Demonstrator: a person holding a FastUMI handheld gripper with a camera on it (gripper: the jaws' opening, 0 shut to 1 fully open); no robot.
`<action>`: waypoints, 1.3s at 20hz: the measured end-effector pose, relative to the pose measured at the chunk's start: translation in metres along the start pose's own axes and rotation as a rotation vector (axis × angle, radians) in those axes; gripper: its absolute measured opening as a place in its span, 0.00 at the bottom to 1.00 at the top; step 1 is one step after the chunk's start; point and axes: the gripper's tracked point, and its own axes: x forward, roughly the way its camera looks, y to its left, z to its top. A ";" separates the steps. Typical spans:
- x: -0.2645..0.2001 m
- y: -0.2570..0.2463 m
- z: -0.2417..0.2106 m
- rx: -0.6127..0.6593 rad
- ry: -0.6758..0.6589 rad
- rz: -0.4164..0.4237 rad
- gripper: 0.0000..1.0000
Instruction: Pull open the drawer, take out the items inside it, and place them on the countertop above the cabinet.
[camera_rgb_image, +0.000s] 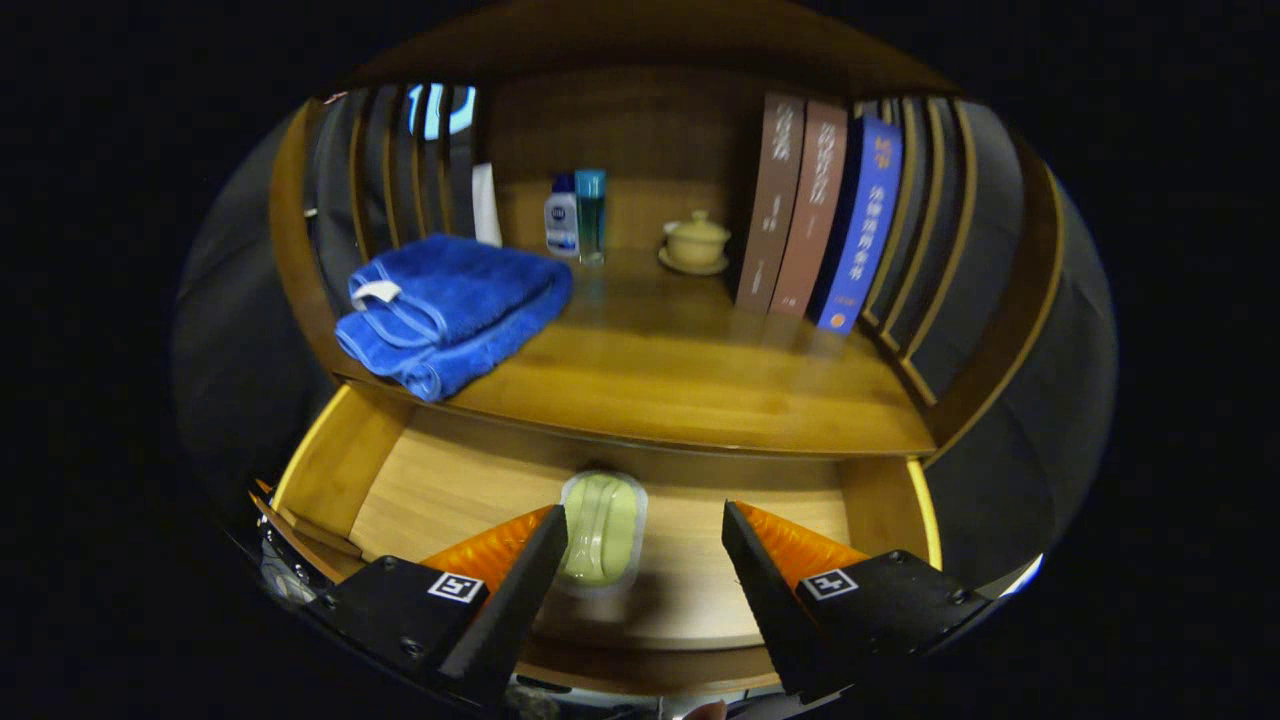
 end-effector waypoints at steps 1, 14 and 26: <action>0.010 0.005 -0.008 0.005 0.048 0.011 0.99; 0.072 0.038 -0.037 0.045 0.237 -0.010 0.41; 0.029 0.031 -0.029 0.108 0.250 0.087 0.18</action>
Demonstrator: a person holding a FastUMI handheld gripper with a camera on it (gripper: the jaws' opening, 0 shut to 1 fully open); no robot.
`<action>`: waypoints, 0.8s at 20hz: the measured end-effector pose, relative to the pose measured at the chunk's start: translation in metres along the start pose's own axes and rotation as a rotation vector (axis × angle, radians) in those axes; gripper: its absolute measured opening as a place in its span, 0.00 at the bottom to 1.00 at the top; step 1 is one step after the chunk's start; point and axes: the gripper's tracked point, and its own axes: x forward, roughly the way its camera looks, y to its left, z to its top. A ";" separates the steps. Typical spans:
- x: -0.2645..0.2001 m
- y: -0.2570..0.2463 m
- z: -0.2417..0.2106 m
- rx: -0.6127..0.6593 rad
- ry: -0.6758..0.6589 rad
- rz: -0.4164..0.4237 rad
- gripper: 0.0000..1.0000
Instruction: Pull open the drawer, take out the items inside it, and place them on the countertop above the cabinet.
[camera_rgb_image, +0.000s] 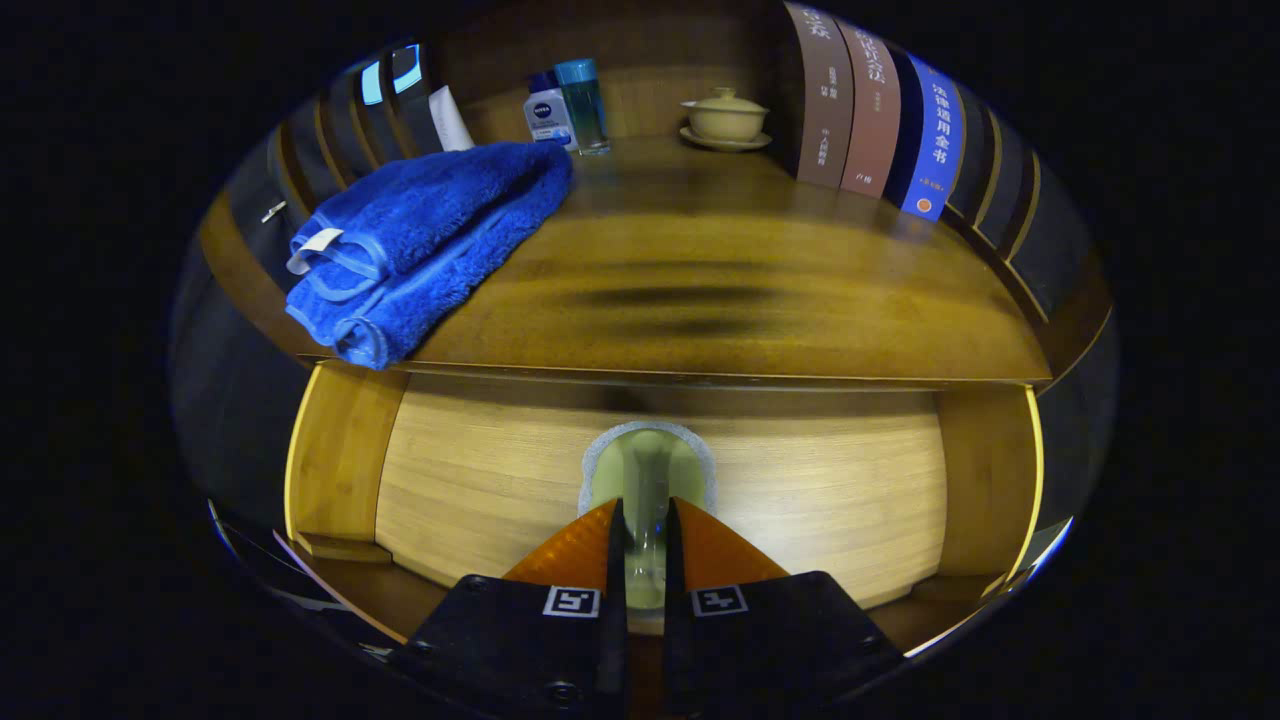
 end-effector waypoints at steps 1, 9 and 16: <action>-0.008 -0.001 0.001 0.002 -0.003 0.011 0.18; -0.077 0.005 0.008 -0.008 -0.028 0.090 0.18; -0.119 -0.003 0.063 0.028 -0.120 0.090 0.18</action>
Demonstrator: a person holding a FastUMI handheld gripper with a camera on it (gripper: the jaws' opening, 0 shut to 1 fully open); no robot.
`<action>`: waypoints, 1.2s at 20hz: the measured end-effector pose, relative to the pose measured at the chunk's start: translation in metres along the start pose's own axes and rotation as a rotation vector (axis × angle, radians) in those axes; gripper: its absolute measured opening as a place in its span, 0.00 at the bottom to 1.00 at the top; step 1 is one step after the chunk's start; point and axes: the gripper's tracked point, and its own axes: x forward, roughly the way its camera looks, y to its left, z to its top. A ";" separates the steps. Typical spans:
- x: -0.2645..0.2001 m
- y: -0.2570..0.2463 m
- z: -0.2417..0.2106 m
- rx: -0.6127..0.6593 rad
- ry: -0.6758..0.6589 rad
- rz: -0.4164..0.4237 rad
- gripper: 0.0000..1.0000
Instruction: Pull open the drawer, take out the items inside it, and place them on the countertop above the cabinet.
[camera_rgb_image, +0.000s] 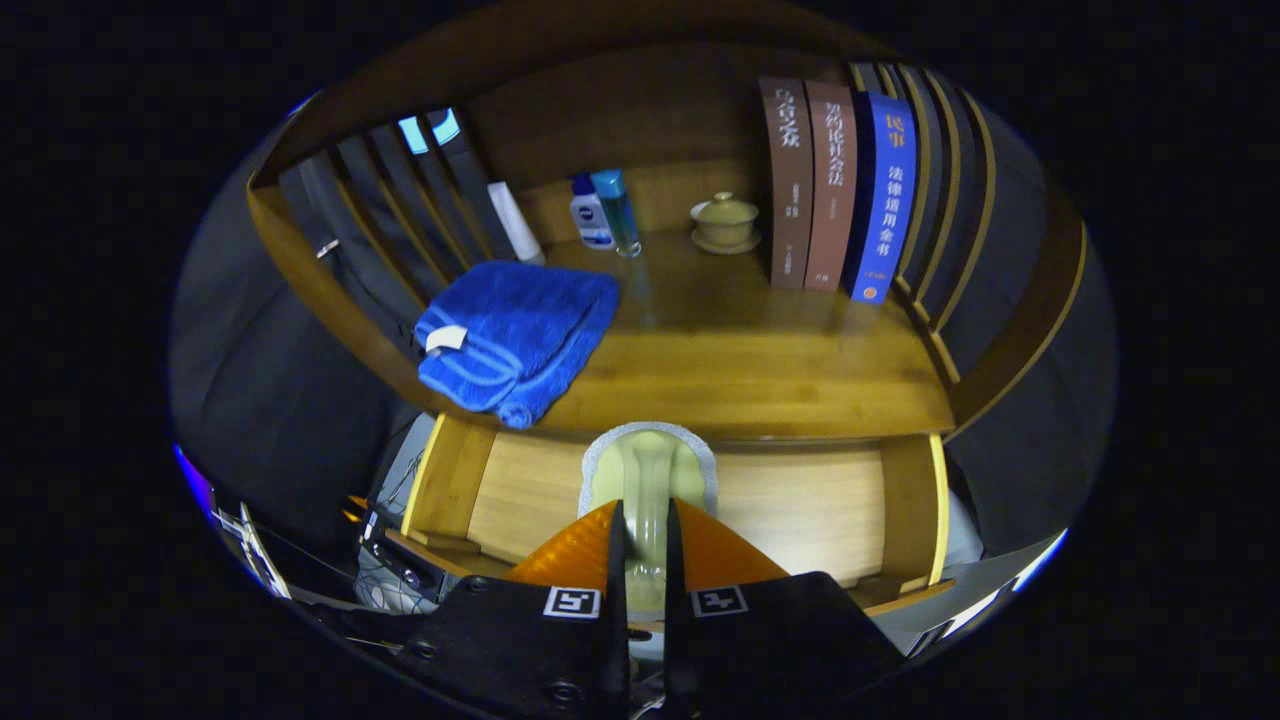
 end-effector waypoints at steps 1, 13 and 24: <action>0.003 -0.003 0.010 0.007 -0.009 -0.013 0.18; 0.104 -0.027 0.086 -0.014 0.036 -0.168 0.18; 0.136 -0.028 0.118 -0.014 -0.015 -0.239 0.39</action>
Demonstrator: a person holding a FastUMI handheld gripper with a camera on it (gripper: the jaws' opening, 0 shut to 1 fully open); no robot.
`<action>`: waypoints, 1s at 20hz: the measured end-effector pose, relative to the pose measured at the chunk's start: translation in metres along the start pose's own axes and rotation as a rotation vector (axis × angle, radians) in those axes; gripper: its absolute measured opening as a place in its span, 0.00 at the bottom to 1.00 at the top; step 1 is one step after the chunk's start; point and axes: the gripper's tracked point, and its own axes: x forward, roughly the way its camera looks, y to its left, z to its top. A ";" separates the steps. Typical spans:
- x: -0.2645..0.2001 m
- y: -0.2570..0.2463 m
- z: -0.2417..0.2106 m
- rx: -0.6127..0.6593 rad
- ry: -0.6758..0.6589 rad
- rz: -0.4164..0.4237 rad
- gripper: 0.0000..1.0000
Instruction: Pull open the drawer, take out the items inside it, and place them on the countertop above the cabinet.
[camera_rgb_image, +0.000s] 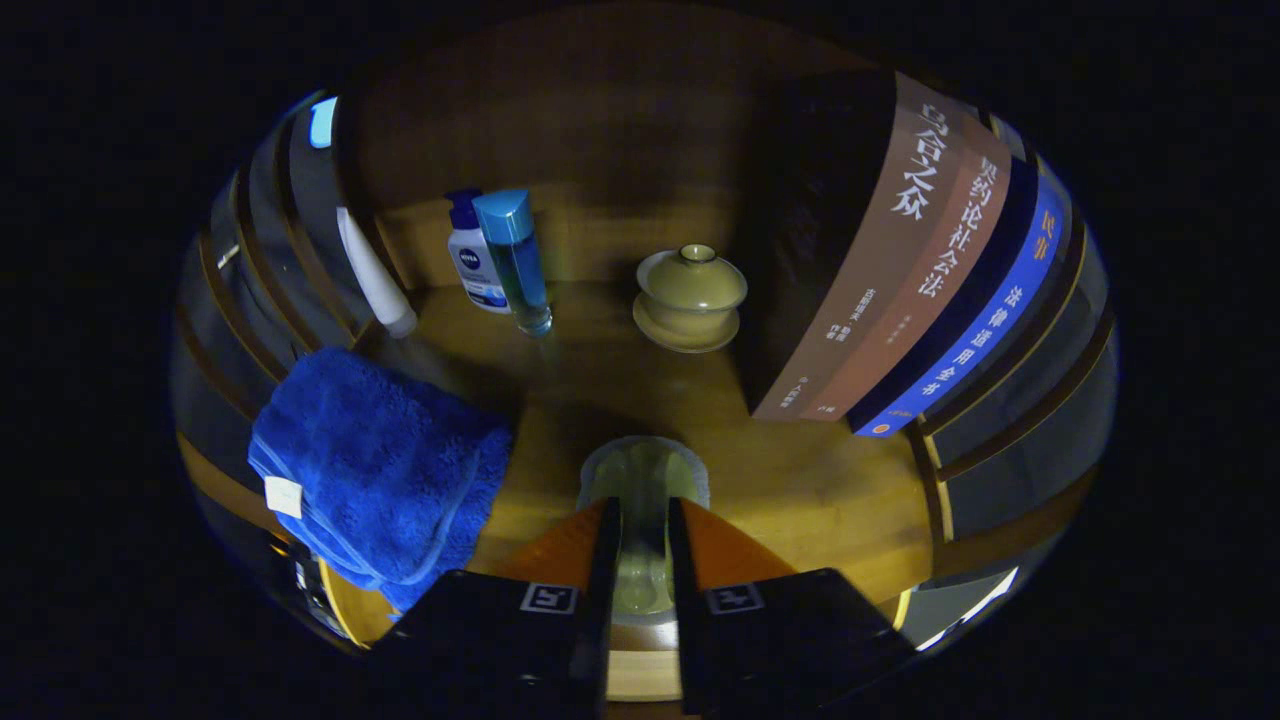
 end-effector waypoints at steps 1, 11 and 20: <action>0.004 0.000 0.000 0.027 -0.010 0.016 0.55; -0.066 0.014 0.009 0.092 -0.251 0.134 1.00; -0.198 0.008 -0.044 0.004 -0.651 0.169 1.00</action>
